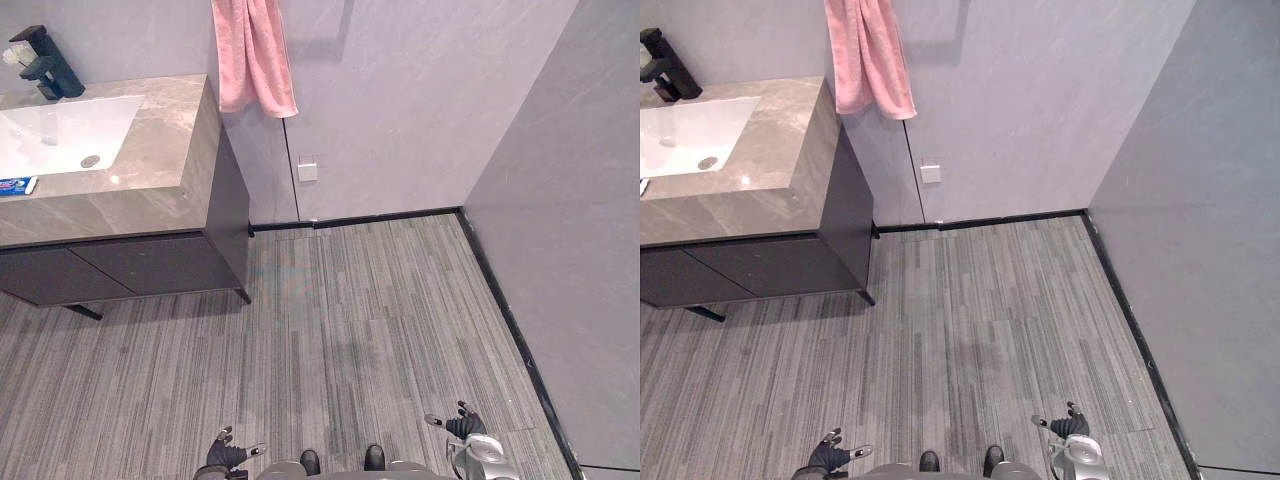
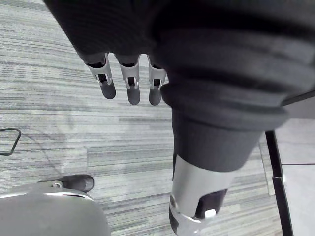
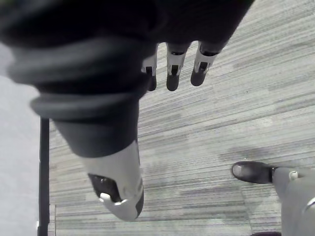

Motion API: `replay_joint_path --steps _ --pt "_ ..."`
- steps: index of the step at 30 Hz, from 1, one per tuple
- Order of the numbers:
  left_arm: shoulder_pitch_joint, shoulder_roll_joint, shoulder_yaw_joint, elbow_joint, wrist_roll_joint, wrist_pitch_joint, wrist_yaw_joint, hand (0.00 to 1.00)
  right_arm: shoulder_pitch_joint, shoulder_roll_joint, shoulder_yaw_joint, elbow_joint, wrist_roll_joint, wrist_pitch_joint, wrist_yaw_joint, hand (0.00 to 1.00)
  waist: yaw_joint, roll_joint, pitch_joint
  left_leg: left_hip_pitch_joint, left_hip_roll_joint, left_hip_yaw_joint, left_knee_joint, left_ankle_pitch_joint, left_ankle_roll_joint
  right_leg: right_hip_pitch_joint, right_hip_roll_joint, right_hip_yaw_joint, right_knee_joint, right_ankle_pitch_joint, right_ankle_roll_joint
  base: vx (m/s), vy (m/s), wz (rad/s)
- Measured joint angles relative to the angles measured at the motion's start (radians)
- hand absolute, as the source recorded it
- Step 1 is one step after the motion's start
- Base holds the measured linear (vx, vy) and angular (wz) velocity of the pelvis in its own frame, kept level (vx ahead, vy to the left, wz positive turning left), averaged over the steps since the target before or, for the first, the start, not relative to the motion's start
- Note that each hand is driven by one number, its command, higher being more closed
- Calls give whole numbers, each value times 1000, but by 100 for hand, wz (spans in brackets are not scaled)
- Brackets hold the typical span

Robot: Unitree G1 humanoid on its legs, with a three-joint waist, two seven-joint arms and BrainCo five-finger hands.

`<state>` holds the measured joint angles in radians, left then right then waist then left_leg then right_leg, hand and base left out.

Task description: Organize washtable

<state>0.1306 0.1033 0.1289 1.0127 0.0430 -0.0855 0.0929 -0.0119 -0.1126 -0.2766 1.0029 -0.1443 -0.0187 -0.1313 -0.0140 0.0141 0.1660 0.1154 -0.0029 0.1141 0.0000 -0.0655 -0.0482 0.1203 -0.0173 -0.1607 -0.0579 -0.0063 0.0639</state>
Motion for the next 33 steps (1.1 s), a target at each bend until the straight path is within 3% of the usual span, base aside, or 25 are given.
replay_joint_path --steps 9,29,33 --pt "8 0 1 0 -1 -1 0 0 2 -46 1 -1 -37 0 0 0 0 12 7 0 1 -1 0 0 2 -1 1 -3 0 6 -9 -50 -14 1" --pt "7 28 40 -2 -2 -1 2 0 -1 -51 0 -1 -52 6 0 0 1 3 13 4 5 15 -21 2 7 -3 9 -1 -18 15 -24 -11 -8 -1" --pt "7 28 41 -3 -4 -1 2 0 -2 -51 0 -1 -50 7 0 0 3 -3 17 -2 5 26 -5 -14 29 -5 9 4 -19 15 -24 -35 0 -5"
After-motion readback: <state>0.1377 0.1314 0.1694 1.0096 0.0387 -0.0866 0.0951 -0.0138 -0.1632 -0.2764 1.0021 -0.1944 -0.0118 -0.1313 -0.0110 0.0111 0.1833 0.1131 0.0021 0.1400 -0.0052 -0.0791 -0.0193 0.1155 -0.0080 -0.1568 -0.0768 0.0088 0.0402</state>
